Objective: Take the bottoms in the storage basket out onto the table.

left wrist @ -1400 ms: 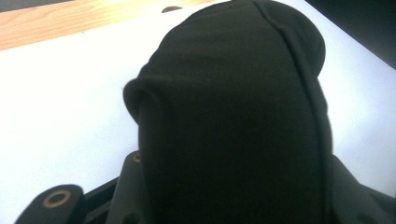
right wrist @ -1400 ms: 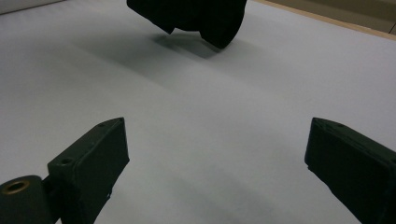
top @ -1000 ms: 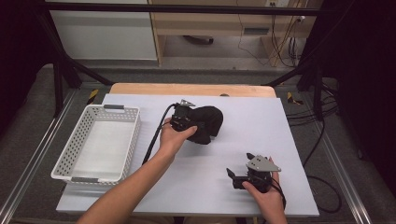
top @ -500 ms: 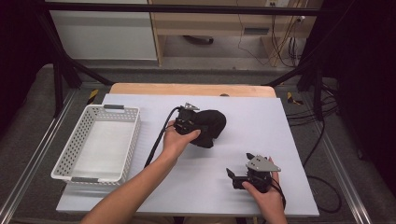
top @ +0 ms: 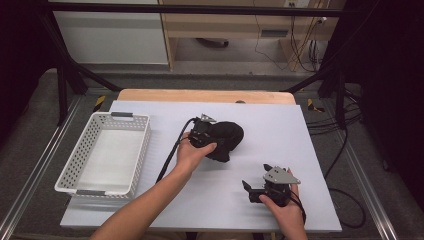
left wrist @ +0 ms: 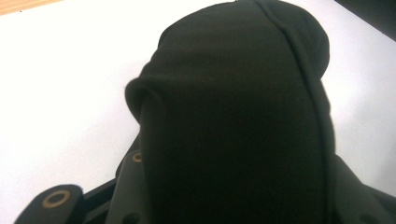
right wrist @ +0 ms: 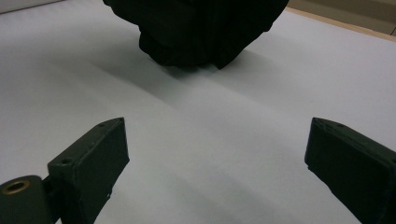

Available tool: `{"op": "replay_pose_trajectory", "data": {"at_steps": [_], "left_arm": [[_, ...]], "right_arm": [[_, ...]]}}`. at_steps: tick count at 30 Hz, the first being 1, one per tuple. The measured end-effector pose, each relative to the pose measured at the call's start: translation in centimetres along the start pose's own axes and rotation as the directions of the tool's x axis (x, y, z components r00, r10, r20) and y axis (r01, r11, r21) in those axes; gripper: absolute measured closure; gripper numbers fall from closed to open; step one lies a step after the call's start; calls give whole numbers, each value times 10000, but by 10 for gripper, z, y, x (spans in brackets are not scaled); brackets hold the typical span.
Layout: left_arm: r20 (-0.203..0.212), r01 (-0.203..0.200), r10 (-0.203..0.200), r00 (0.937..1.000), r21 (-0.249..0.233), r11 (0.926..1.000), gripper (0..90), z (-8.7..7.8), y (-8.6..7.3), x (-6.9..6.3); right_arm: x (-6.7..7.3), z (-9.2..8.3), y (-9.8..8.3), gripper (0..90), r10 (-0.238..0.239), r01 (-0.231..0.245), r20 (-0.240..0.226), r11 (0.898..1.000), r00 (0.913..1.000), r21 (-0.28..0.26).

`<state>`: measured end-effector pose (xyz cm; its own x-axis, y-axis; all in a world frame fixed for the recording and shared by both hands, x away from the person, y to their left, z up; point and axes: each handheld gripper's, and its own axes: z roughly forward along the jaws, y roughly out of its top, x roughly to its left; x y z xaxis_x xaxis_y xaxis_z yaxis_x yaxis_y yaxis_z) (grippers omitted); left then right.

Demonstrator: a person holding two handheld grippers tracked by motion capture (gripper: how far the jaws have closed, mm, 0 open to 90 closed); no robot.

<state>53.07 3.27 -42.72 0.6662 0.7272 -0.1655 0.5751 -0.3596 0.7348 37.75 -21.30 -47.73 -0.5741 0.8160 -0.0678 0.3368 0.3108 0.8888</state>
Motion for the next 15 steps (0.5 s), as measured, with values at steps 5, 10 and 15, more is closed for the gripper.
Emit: {"op": "replay_pose_trajectory", "data": {"at_steps": [5, 10, 15], "left_arm": [[21, 7, -7, 10000, 7, 10000, 554, 2, -3, -1], [-32, -25, 26, 10000, 80, 10000, 552, 6, -6, -1], [-37, 18, -18, 10000, 60, 10000, 550, 8, -8, 0]], "right_arm": [[0, 0, 0, 65, 0, 0, -5, 10000, 10000, 5], [0, 0, 0, 65, -22, 22, -7, 10000, 10000, 15], [1, 0, 0, 65, -46, 46, -28, 10000, 10000, 26]]}}
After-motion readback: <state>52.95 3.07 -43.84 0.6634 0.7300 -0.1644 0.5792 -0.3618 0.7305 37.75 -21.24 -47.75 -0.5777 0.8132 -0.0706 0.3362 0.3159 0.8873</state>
